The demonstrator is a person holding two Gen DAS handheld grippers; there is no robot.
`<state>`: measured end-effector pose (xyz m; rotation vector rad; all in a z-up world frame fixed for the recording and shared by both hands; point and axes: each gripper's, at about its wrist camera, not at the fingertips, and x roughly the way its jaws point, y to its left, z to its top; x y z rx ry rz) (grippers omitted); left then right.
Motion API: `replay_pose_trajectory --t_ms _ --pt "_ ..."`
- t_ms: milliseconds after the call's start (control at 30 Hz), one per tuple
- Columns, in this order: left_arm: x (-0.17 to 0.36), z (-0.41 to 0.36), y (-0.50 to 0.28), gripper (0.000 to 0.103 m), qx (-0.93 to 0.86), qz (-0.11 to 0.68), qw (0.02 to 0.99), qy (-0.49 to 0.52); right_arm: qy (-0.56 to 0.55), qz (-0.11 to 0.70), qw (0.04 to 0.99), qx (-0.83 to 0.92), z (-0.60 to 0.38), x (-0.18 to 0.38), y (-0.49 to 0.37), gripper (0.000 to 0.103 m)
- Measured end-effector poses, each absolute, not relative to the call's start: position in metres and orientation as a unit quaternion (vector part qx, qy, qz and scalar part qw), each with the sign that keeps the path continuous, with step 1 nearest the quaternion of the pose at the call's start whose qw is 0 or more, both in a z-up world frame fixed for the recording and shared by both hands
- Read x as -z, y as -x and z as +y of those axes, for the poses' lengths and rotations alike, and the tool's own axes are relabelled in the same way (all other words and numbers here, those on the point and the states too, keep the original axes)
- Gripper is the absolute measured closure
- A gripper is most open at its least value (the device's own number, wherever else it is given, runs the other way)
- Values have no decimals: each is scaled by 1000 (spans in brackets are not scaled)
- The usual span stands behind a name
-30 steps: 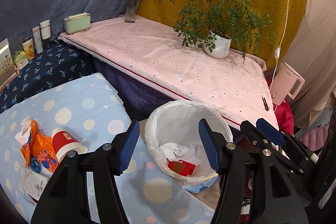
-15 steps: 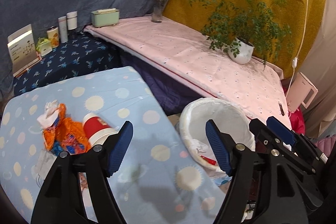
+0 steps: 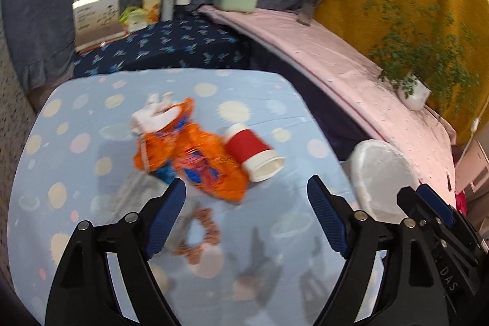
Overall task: Collect trash
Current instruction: 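Return both tools to the table near the grey pouch and scrunchie, then grasp the pink scrunchie with the right gripper while the left gripper grasps the grey pouch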
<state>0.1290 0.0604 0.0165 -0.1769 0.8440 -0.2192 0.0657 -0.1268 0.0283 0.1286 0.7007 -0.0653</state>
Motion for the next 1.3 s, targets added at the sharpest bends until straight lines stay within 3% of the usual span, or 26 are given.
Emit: replay_pose_trajectory --t_ms 433,1000,1100,1167,1300 --pt "29 155 -132 25 36 453 884 111 -41 403 914 -33 -44 21 -85 57" --pt "72 188 -155 26 37 489 863 120 -44 464 883 -53 -4 83 -120 57" --pt "74 181 -159 32 57 492 860 119 -40 471 880 -53 -2 90 -126 57" --pt "78 175 -163 43 67 499 856 117 -37 476 877 -54 1 96 -130 58" --pt "84 166 -165 56 85 506 851 110 -28 486 872 -59 6 105 -134 66"
